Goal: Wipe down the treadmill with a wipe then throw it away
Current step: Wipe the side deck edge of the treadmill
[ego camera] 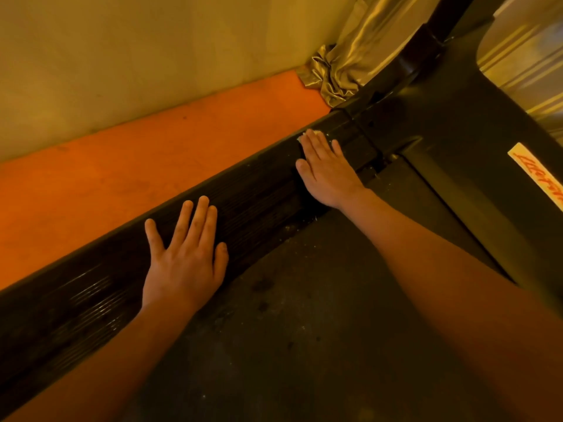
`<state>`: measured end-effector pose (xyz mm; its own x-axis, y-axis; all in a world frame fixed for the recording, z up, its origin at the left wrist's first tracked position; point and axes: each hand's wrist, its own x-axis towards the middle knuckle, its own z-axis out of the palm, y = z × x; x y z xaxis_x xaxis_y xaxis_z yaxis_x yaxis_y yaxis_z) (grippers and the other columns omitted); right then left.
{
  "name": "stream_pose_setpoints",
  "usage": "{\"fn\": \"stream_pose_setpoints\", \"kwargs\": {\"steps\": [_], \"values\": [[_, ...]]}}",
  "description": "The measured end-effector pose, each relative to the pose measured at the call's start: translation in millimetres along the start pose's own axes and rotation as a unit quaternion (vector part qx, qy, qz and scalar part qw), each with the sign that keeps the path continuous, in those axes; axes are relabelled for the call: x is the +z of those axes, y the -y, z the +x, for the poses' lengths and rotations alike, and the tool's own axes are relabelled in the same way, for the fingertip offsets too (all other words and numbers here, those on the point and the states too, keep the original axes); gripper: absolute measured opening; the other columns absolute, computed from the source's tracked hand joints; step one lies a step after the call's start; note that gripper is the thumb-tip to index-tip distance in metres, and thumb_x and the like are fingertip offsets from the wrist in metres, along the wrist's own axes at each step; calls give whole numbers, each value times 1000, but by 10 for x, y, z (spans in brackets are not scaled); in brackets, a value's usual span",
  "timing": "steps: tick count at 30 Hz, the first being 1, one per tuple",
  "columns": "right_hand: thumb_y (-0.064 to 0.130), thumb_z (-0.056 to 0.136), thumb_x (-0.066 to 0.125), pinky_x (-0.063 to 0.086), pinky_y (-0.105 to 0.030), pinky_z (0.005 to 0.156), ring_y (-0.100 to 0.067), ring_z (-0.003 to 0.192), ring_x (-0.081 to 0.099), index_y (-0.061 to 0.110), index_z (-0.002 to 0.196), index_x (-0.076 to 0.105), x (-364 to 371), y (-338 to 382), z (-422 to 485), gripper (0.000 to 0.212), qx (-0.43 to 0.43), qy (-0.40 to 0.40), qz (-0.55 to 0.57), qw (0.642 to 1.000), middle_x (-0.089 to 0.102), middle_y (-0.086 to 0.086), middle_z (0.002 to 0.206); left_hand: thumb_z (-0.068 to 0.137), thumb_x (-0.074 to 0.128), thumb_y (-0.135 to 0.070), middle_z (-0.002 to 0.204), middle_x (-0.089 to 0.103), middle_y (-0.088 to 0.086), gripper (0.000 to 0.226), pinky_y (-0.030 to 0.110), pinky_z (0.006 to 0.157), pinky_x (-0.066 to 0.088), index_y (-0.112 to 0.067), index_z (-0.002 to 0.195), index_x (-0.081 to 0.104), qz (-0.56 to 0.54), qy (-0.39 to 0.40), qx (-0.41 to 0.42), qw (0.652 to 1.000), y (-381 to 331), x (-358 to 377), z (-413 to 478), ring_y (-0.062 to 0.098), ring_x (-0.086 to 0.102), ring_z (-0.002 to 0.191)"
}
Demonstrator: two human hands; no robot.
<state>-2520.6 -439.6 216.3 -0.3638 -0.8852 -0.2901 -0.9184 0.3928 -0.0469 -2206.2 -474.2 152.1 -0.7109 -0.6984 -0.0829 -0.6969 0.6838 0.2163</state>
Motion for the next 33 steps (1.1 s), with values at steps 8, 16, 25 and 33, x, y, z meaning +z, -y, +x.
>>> {"fn": "stream_pose_setpoints", "kwargs": {"steps": [8,16,25,33], "values": [[51,109,9,-12,-38,125,-12,156,-18,19,165,-3,122,-320,-448,65,-17,-7,-1,1000,-13,3,171,106,14,-51,171,5,4,65,69,118,4,-17,161,12,4,-15,2,1000,4,24,-10,25,4,157],[46,111,12,-12,-39,125,-17,157,-16,14,164,-1,-17,-35,301,63,28,-22,55,998,-10,-2,172,106,14,-52,171,3,3,65,70,119,5,-18,161,10,2,-24,5,1000,22,49,5,20,0,157],[46,111,13,-11,-40,126,-16,157,-16,17,164,-2,0,-272,21,63,19,-9,22,1000,-11,0,172,105,20,-50,171,12,6,66,72,117,10,-14,161,19,16,-41,6,999,12,71,6,24,8,157],[46,111,13,-11,-44,127,-14,155,-19,19,164,-5,-48,-352,47,63,25,-15,20,999,-13,1,171,106,19,-51,171,11,5,66,71,118,9,-16,161,17,16,-49,2,999,20,78,0,23,5,157]]}}
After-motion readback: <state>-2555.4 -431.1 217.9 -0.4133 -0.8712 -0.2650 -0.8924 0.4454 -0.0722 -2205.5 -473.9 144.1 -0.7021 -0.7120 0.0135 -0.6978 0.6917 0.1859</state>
